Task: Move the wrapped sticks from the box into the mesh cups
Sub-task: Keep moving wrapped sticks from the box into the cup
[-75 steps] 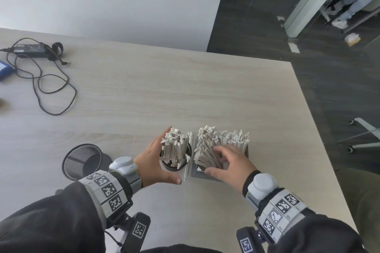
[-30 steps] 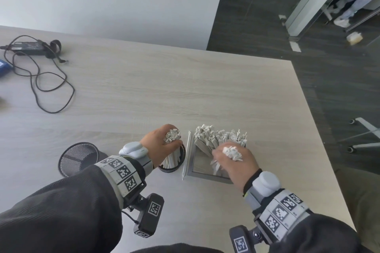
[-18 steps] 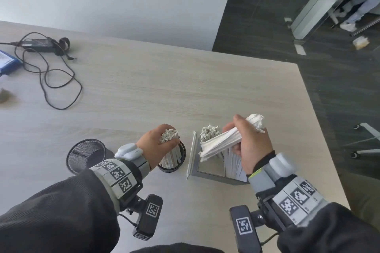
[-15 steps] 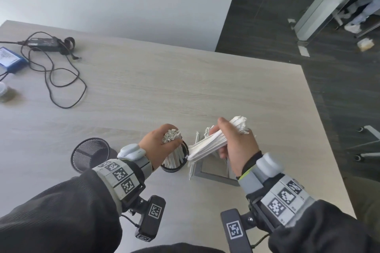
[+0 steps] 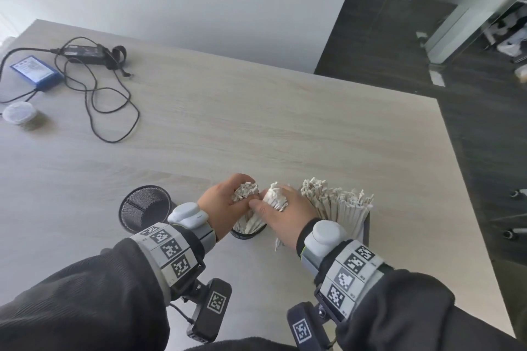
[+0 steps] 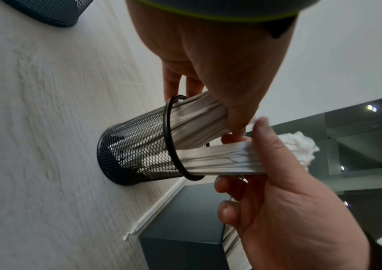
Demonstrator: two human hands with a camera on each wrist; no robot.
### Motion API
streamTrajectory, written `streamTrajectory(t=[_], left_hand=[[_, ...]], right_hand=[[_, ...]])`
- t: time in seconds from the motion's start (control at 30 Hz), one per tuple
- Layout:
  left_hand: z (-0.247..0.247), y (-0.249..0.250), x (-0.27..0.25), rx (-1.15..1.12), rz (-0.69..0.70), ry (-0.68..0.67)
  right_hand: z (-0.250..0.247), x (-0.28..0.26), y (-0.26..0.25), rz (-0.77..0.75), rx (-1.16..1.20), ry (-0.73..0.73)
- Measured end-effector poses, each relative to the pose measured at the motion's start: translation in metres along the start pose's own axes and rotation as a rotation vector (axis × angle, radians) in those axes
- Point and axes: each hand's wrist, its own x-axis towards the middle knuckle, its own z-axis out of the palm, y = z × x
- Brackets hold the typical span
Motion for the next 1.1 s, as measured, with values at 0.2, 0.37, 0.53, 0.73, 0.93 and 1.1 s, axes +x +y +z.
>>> streamTrajectory(t=[0.2,0.37,0.53,0.73,0.93,1.1], left_hand=[[-0.014,-0.004,-0.004,-0.031,-0.02,0.034],[-0.025,-0.005,-0.006,-0.087,0.017,-0.032],[-0.023,0.004,0.001,0.003,0.104,-0.109],[-0.016,0.013,0.013,0.31,0.168,-0.228],[-0.01,0.011,0.017,0.319,0.14,-0.183],[-0.012,0.005,0.021,0.282,0.13,-0.139]], right_hand=[[0.014,0.008,0.007,-0.002,0.023,-0.152],[0.016,0.007,0.012,-0.042,-0.011,-0.133],[0.011,-0.005,0.023,-0.083,-0.186,-0.125],[-0.002,-0.013,0.025,0.034,-0.446,-0.163],[-0.024,-0.007,0.028,0.144,-0.745,-0.31],[0.001,0.014,0.053,0.26,-0.657,-0.295]])
